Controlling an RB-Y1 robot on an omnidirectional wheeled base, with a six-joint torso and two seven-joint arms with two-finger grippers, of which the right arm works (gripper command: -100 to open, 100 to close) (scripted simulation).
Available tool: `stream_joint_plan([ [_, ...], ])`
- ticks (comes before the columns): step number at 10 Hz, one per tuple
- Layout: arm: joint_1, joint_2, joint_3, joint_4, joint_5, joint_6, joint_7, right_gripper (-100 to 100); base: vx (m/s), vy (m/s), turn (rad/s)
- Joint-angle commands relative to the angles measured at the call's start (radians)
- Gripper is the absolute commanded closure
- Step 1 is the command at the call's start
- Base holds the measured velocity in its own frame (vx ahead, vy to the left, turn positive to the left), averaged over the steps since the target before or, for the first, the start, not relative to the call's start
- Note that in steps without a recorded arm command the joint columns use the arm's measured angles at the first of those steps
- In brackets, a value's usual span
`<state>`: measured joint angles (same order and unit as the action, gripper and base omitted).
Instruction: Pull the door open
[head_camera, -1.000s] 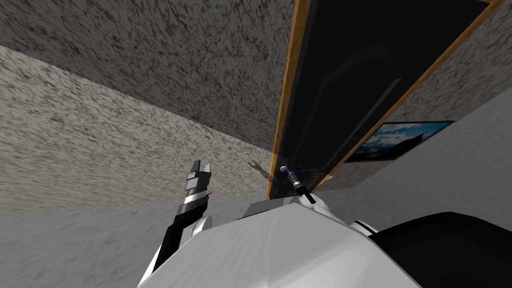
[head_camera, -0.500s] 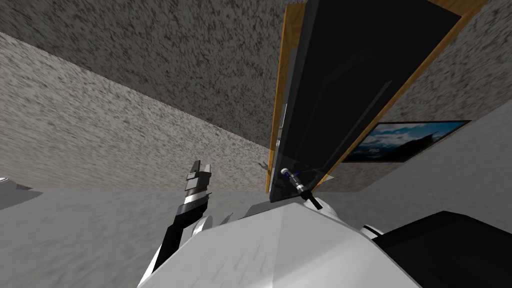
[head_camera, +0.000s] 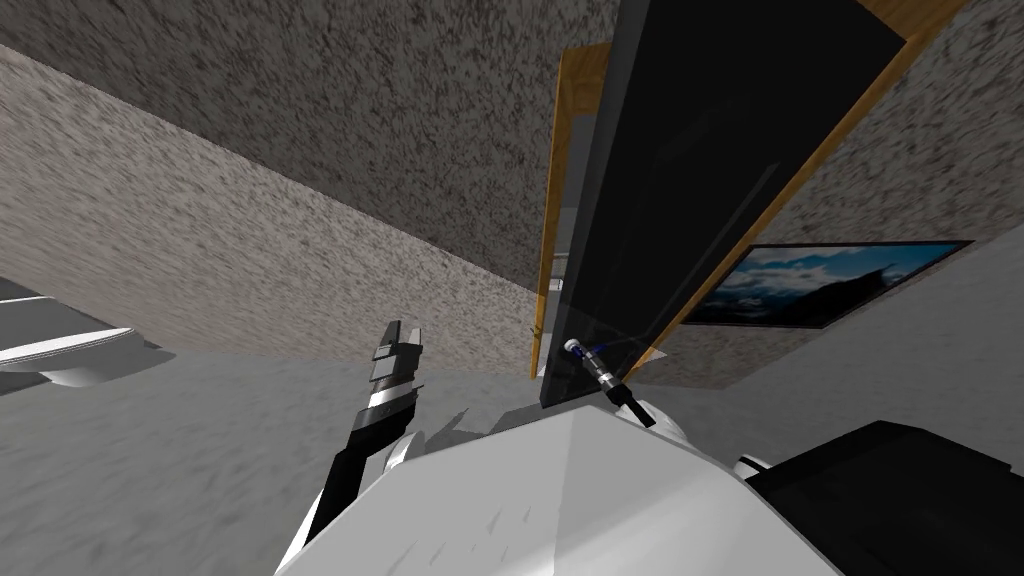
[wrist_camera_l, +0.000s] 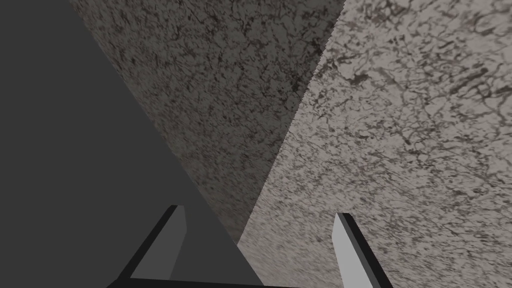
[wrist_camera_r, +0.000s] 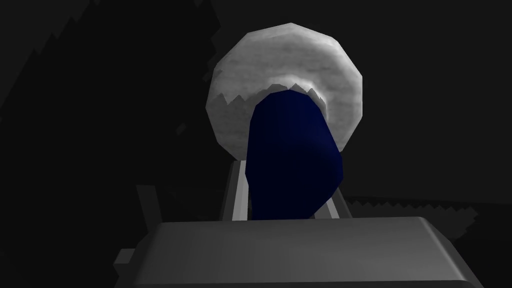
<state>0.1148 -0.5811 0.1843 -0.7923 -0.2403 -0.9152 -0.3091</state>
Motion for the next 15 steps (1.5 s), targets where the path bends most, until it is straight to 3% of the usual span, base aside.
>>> stream_joint_plan([
  [1,0.015,-0.011,0.012,0.000,-0.001,-0.025,-0.008,100,-0.200,-0.072,0.152],
  [4,0.042,-0.038,0.034,0.013,-0.006,-0.081,-0.028,100,-0.210,-0.097,0.180],
  [7,0.061,-0.058,0.049,0.023,-0.010,-0.121,-0.042,100,-0.168,-0.072,0.126],
  [8,0.066,-0.063,0.053,0.025,-0.011,-0.131,-0.046,100,-0.171,-0.055,0.111],
  [9,0.068,-0.058,0.053,0.015,-0.009,-0.118,-0.045,100,-0.069,-0.020,0.020],
  [10,0.079,-0.065,0.062,0.028,-0.012,-0.147,-0.052,100,-0.170,-0.063,0.210],
  [15,0.101,-0.085,0.077,0.059,-0.021,-0.212,-0.065,100,-0.206,-0.092,0.199],
])
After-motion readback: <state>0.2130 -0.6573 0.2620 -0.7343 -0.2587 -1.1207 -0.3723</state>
